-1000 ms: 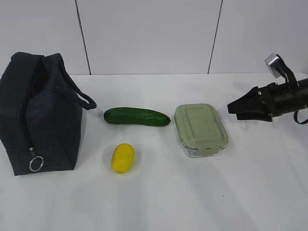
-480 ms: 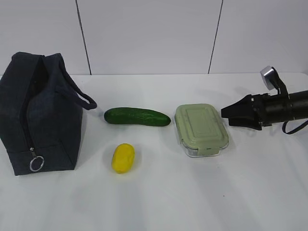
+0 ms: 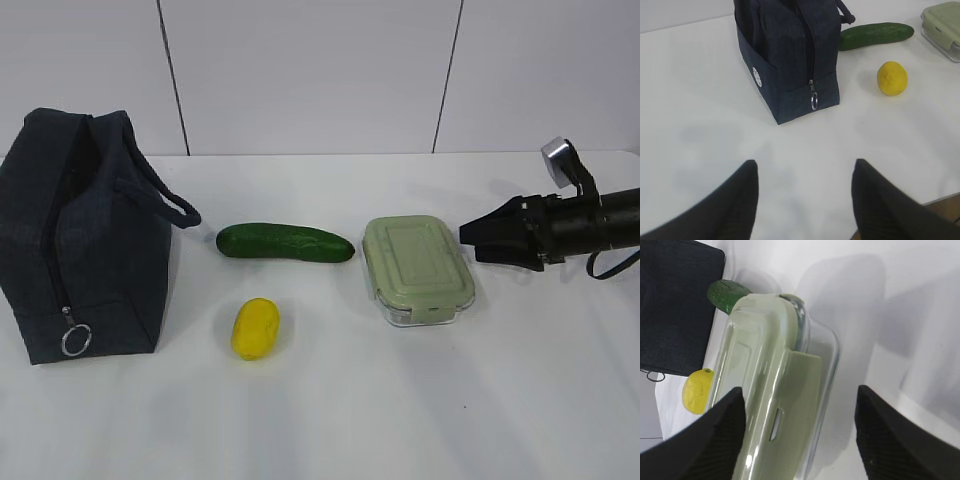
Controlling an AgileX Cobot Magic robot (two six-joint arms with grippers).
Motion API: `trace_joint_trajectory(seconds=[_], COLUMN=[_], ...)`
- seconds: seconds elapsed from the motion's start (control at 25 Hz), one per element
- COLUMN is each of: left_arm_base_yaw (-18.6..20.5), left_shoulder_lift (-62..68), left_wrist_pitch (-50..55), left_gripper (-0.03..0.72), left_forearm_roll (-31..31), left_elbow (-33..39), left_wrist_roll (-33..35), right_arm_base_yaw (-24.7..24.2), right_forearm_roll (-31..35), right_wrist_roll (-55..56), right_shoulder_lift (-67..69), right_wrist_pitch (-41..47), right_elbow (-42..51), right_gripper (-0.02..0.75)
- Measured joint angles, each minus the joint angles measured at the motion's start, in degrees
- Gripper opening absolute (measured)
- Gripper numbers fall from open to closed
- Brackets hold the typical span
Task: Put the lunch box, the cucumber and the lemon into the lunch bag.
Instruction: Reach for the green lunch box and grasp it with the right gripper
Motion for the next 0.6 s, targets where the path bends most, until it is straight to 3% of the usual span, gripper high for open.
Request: trace_joint_trajectory(seconds=[0.6], left_arm_base_yaw=[0.00], left_shoulder_lift=[0.00], left_wrist_pitch=[0.00], left_gripper=[0.431], left_forearm_roll=[0.00], left_elbow=[0.00], left_wrist_roll=[0.00], right_arm_base_yaw=[1.15], right_forearm_roll=[-0.79], right_wrist_roll=[2.40], right_shoulder_lift=[0.00], right_wrist_pitch=[0.00], right_elbow=[0.00], right_gripper=[0.519])
